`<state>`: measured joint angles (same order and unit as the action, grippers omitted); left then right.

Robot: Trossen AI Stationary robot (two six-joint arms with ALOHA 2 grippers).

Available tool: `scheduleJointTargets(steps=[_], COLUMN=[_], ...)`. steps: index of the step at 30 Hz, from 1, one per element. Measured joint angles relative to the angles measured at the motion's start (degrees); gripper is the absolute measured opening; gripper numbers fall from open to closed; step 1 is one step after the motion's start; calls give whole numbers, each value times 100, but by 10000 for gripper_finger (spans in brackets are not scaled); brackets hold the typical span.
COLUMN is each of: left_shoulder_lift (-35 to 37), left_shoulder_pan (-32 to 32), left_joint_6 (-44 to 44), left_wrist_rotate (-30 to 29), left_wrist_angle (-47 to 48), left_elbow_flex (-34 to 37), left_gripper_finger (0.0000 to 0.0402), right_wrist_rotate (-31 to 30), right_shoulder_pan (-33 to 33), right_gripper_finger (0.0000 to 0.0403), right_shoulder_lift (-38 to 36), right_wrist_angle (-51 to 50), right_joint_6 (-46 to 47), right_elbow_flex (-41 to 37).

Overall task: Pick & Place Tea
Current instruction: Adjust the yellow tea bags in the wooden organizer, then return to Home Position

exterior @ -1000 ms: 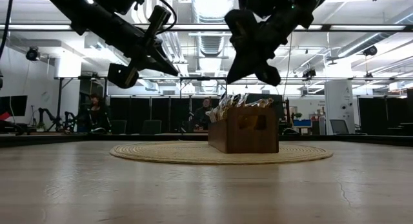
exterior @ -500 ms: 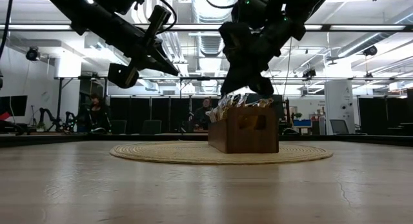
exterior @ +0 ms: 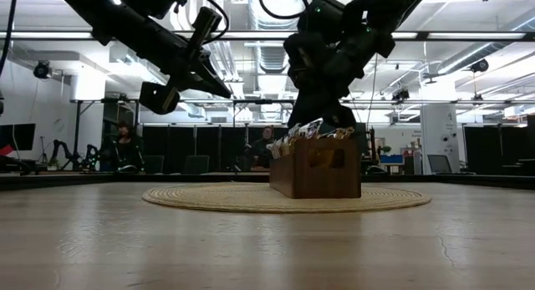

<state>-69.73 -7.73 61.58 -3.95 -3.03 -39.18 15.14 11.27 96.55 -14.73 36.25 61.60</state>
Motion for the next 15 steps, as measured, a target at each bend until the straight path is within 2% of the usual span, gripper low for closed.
scheduleJointTargets(steps=[9, 15], left_shoulder_lift=[0, 83], left_shoulder_pan=[-4, 174], left_joint_6=[-58, -932], left_wrist_rotate=[-8, -63], left_wrist_angle=[0, -319], left_elbow_flex=[0, 0], left_gripper_finger=[0, 0], right_wrist_rotate=[7, -10], right_shoulder_pan=[0, -95], right_gripper_finger=[8, 8], right_shoulder_lift=[-598, -1187], right_wrist_angle=[-9, 11], right_joint_6=[-124, -915], right_elbow_flex=[0, -38])
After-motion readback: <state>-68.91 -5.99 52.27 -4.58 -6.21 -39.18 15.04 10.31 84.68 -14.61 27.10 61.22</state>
